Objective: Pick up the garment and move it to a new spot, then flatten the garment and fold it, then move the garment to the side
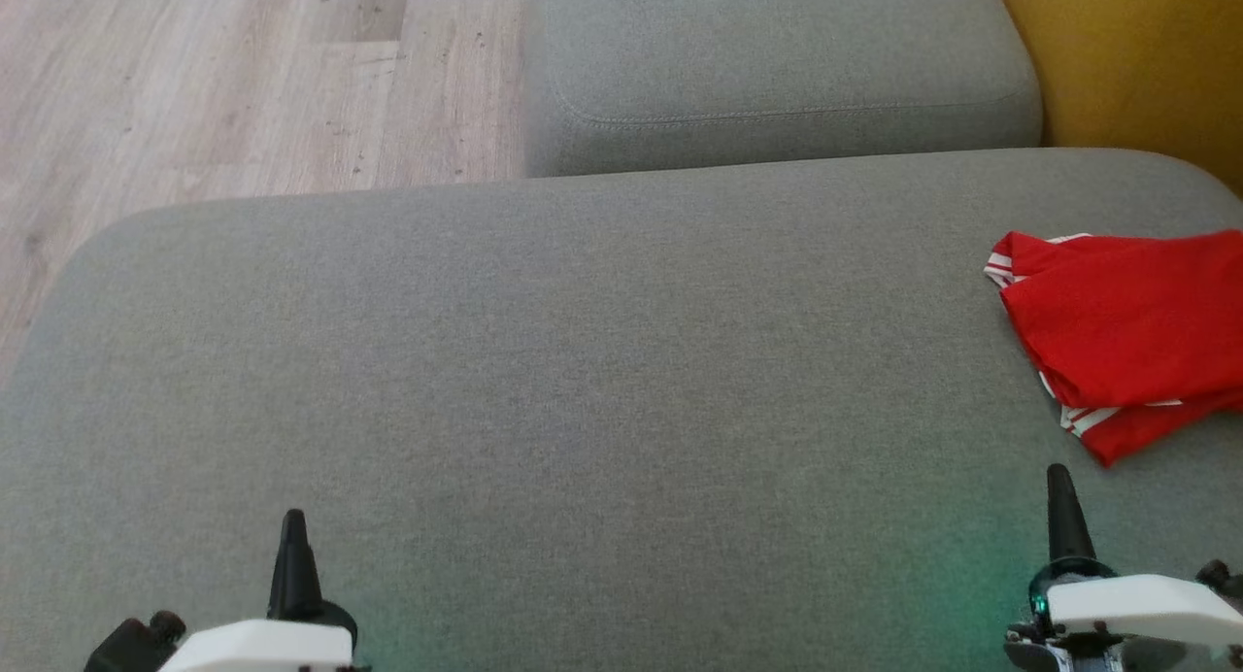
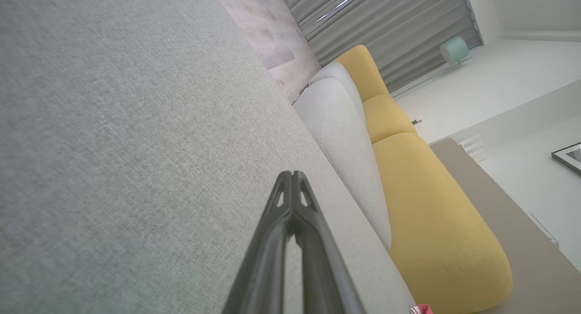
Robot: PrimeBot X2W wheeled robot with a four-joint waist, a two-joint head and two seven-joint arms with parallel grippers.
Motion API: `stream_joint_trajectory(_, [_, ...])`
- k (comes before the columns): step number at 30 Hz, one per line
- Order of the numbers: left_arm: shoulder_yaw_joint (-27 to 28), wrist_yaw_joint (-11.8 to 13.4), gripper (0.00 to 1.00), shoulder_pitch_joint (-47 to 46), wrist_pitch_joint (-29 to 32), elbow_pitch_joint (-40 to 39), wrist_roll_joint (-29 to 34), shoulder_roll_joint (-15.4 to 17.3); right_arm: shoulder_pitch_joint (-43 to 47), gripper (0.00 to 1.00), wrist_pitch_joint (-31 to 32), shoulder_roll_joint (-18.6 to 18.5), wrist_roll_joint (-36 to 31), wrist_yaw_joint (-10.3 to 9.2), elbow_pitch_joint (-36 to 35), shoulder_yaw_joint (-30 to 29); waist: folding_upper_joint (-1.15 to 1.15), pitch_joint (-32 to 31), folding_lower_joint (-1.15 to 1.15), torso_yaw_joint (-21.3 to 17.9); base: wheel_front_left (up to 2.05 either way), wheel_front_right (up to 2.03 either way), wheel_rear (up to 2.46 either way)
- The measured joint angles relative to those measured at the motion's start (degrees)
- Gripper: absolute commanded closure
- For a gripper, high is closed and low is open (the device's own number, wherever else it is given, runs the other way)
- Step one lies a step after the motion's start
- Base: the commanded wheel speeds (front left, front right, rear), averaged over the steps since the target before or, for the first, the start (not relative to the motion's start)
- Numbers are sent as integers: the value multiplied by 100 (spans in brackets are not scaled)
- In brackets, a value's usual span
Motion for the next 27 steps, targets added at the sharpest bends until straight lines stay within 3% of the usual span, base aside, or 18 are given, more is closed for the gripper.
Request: stream_joint_trajectory(27, [427, -248, 100, -497, 466, 211, -1878, -3, -477, 100, 474, -9, 1760, 0, 46, -248, 0, 178, 0, -97, 0, 0, 0])
